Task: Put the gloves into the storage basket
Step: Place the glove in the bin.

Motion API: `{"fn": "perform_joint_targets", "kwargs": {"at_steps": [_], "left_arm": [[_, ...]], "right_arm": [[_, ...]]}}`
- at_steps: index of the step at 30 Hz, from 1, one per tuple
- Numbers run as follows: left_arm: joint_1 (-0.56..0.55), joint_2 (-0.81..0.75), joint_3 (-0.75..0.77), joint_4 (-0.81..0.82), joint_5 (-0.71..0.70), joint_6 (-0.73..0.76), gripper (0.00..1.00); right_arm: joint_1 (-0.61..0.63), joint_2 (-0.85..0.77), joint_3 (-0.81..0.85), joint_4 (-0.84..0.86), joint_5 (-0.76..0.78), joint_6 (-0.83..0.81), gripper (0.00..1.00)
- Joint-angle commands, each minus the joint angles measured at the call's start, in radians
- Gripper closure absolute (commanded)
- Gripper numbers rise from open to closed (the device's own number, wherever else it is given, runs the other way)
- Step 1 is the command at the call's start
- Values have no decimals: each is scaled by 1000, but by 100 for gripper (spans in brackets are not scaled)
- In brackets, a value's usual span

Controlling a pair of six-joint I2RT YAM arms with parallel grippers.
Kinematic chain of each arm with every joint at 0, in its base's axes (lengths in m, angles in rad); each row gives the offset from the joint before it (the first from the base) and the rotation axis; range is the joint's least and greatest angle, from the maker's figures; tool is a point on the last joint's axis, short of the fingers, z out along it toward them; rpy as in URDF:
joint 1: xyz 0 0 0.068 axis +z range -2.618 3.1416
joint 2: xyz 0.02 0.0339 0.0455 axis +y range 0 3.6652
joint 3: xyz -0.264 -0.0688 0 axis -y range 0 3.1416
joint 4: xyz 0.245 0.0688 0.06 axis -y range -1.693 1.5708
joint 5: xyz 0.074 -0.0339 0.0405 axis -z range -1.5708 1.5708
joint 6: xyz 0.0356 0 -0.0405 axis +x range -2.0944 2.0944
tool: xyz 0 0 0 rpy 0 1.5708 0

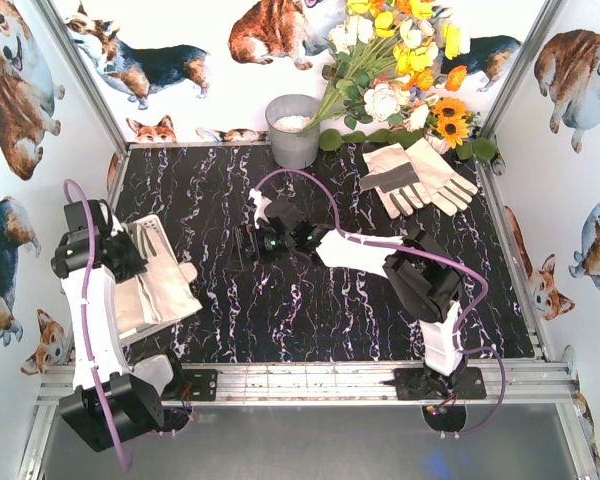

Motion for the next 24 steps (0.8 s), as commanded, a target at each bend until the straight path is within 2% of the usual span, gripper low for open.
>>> {"fn": "perform_joint_targets", "kwargs": {"at_steps": [1,5,13,24], "left_arm": [[43,-2,52,34,-21,44,100],[115,3,25,86,56,67,100],[148,36,-25,173,120,91,100],[162,196,-7,172,14,132,100]], "right_arm": [[-10,-95,-40,70,-7,-13,0],[-21,-117,-75,96,-24,-2,0],[-41,-139,-116,118,-38,11,1],[-54,-183,-177,154,-44,31,1]]}}
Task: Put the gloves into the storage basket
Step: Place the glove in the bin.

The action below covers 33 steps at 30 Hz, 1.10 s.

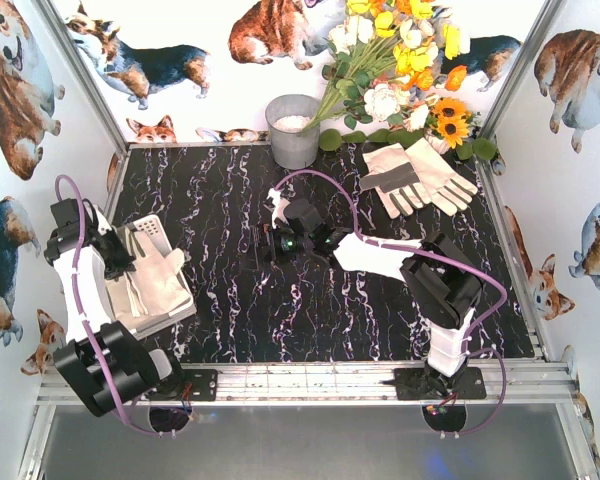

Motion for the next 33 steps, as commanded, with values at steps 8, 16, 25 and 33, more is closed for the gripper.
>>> {"fn": "perform_joint_targets", "kwargs": {"at_steps": [8,16,25,33], "left_arm": [[15,84,8,120,-75,84,100],[15,156,-1,175,-109,112,100],[-6,215,-5,161,-179,184,100],[-33,286,11,148,-257,209,100]], "right_arm": [[-9,-84,-33,114,-22,21,1],[-16,-97,-52,129,-30,28,2],[-28,-117,-85,158,-36,39,2],[-45,-135,-112,186,-62,52,2]]}}
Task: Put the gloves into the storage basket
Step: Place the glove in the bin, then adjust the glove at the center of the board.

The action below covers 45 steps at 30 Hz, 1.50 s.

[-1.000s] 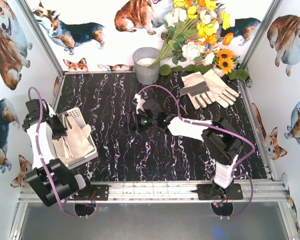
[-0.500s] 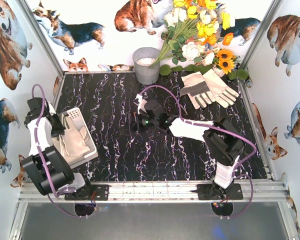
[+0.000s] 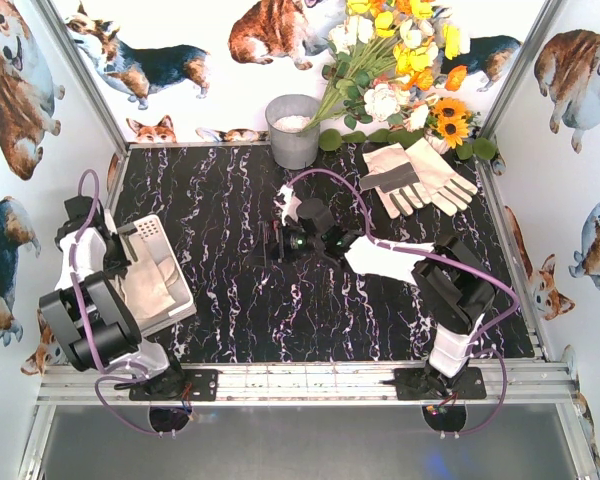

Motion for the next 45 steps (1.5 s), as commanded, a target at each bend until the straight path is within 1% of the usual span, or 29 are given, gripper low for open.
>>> {"fn": "perform_joint_targets", "kwargs": {"at_steps": [1,4,5,6,8,11,13,18,21,24,28,31,33,39,45], "left_arm": [[-11,26,14,10,-53,21,100],[-16,37,16,15,-72,17,99],[-22,41,16,15,-85,16,97],[-32,47,16,13,-114,12,90],[-66,54,16,4,-194,0,69],[-104,30,12,7,-279,-8,55],[-109,-11,1,20,-303,-11,48],[-108,-135,-30,52,-369,-23,37],[-108,-198,-52,73,-397,-32,33],[-108,-227,-77,88,-355,-42,32],[-108,-183,-70,72,-280,-64,39],[-108,-146,-52,67,-236,-68,41],[-104,-117,-51,90,-245,-66,42],[-100,-21,-50,171,-260,-69,52],[-100,-22,-72,273,-321,-78,51]], "right_arm": [[-12,-62,-18,79,-26,0,2],[-16,-76,-22,68,-31,-7,2],[-17,-79,-26,67,-29,-8,2],[-18,-82,-28,68,-30,-7,2],[-20,-88,-32,68,-31,-6,2],[-22,-97,-32,50,-39,-11,2],[-25,-113,-30,24,-41,-23,2],[-45,-150,-26,-38,-44,-55,2],[-58,-171,-31,-63,-39,-69,2],[-63,-190,-30,-96,-26,-84,2],[-64,-207,-32,-114,-20,-85,2],[-64,-215,-40,-119,-16,-82,2],[-64,-222,-46,-128,-10,-81,2],[-64,-250,-60,-157,7,-91,2],[-64,-269,-76,-180,26,-98,2]]}}
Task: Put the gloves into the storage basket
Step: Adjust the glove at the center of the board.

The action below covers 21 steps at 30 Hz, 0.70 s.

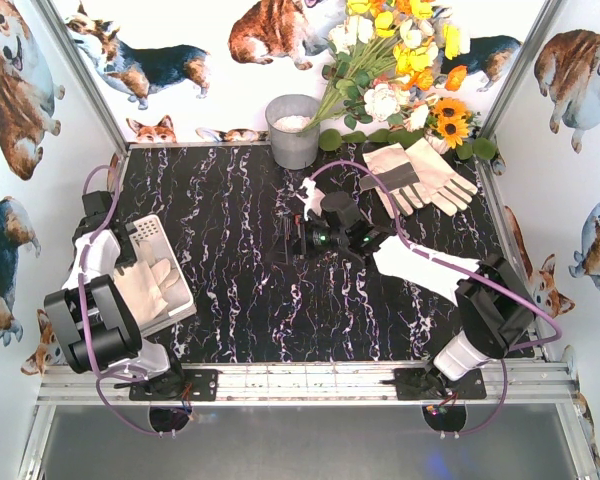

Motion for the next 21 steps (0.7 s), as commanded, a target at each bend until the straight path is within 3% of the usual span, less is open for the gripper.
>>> {"fn": "perform_joint_targets", "kwargs": {"at_steps": [1,12,21], "left_arm": [[5,-5,-8,108,-63,-13,51],[15,52,-22,177,-137,11,52],[17,141,-14,191,-36,47,59]], "right_arm": [[1,-55,-12,15,22,-22,2],[2,-43,-4,-17,14,-26,2],[2,-36,5,-32,17,-27,2]]}}
